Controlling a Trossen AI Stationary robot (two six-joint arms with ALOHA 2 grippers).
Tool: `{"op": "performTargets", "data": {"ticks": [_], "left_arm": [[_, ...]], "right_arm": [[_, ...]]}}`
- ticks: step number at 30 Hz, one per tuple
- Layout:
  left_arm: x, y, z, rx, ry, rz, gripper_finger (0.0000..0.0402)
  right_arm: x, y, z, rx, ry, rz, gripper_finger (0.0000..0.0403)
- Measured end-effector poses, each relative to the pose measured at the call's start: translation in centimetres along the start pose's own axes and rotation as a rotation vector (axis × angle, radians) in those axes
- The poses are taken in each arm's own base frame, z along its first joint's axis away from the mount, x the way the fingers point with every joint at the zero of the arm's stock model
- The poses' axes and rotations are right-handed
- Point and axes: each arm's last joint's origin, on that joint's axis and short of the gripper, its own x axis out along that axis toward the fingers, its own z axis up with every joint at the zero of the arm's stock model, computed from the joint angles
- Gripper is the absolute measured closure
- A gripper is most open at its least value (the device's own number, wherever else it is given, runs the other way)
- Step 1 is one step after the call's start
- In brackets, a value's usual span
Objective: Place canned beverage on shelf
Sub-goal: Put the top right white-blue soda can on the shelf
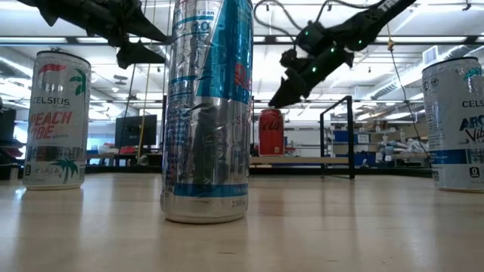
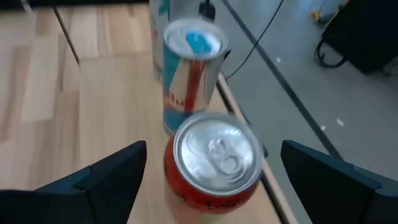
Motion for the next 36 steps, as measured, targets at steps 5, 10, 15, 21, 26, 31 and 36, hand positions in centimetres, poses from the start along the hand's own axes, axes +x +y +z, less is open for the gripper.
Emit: {"op": "performTargets", "data": {"ticks": [5,10,15,21,26,31,36], "left_arm": [[0.0,0.0,0.0,-0.001,0.000,0.000,0.0090],[0.0,0.0,0.0,0.004,0.001,0.001,0.0090],[0.0,0.0,0.0,0.005,0.002,0.001,0.0090],[0.0,0.0,0.0,0.004,0.004,0.001,0.0090],[0.0,0.0,-0.2,0.001,0.015,0.003,0.0090],[0.0,0.1,-0.3,-0.001,0.030,0.006,0.0090],[0.0,0.1,-0.3,-0.001,0.030,0.006,0.0090]], "right_arm": [[-2.3,0.1,1.3,0.013,-0.054,-0.017,0.0020],[-5.0,0.9,2.7,0.092,-0.121,-0.014,0.0020],[-8.0,2.6,3.2,0.081,-0.098,0.029,0.0021],[-11.6,4.9,3.2,0.111,-0.045,0.068,0.0021],[-13.7,6.8,2.9,0.144,0.011,0.092,0.0021],[-15.4,8.8,1.9,0.158,0.122,0.148,0.0021],[-16.9,10.6,0.7,0.204,0.246,0.208,0.0021]]}}
